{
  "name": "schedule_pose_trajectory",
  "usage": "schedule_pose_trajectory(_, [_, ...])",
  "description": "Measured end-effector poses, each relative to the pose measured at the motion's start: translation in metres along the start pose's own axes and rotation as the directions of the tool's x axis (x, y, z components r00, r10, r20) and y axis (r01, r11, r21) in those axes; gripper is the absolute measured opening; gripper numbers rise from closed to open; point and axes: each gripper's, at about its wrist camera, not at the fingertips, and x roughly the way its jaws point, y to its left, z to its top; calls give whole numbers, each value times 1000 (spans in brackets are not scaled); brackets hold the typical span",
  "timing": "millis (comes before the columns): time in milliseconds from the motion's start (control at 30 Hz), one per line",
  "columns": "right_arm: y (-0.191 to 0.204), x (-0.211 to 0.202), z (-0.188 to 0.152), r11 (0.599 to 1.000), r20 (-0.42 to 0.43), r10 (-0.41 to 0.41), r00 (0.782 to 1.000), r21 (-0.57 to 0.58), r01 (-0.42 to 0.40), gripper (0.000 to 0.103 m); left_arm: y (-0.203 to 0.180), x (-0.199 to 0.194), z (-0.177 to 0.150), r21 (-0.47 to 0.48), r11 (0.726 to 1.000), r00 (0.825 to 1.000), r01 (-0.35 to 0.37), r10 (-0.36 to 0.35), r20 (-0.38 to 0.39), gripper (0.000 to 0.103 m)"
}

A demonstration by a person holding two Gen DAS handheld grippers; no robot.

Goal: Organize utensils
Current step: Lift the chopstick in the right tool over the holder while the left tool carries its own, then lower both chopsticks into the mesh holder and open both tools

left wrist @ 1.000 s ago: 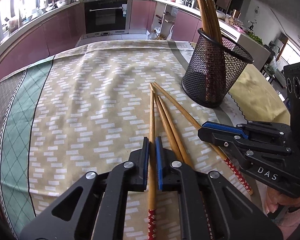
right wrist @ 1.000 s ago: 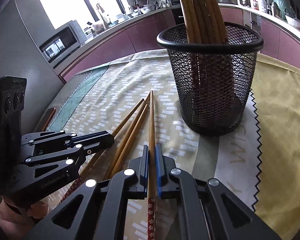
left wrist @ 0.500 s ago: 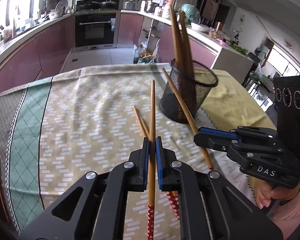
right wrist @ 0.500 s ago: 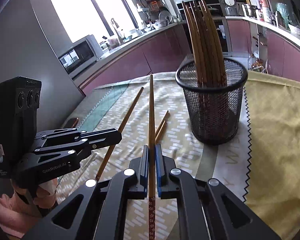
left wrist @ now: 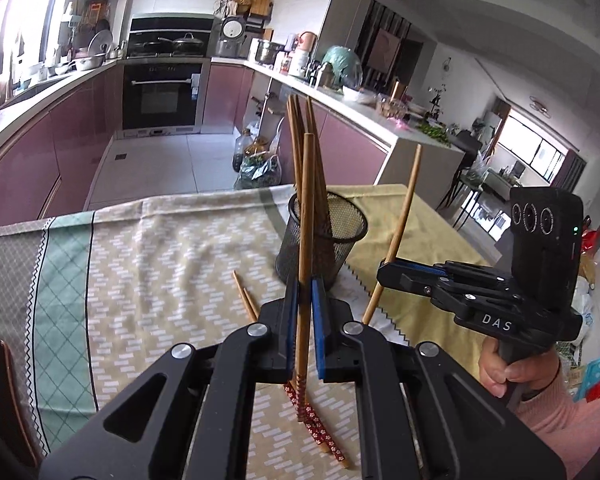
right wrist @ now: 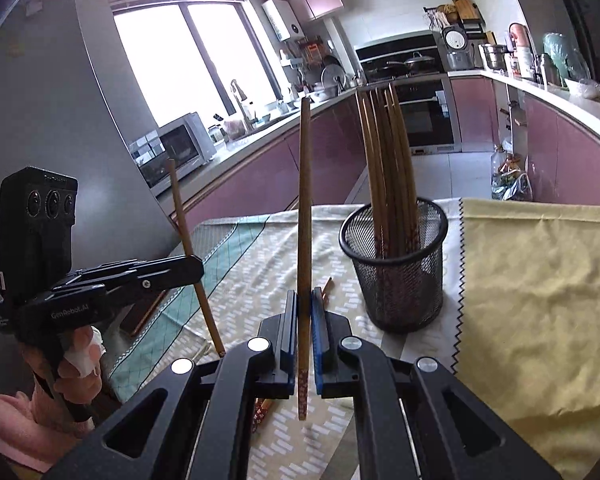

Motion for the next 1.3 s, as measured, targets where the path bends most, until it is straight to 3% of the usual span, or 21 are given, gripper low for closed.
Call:
schedule_pose_trajectory(700, [3, -30, 50, 994, 135, -45, 990, -93, 57, 6, -14, -13, 52, 10, 998, 991, 61, -62, 116, 7])
schedule_pose_trajectory(1033, [-5, -37, 80, 988, 194, -74, 978, -122, 99, 6, -31, -15, 93, 50, 998, 980, 49, -57, 190, 7])
schedule_pose_trajectory(1300, [-12, -29, 94, 985, 209, -89, 974, -127, 118, 6, -44, -4, 109, 71, 997, 979, 15, -29, 202, 7])
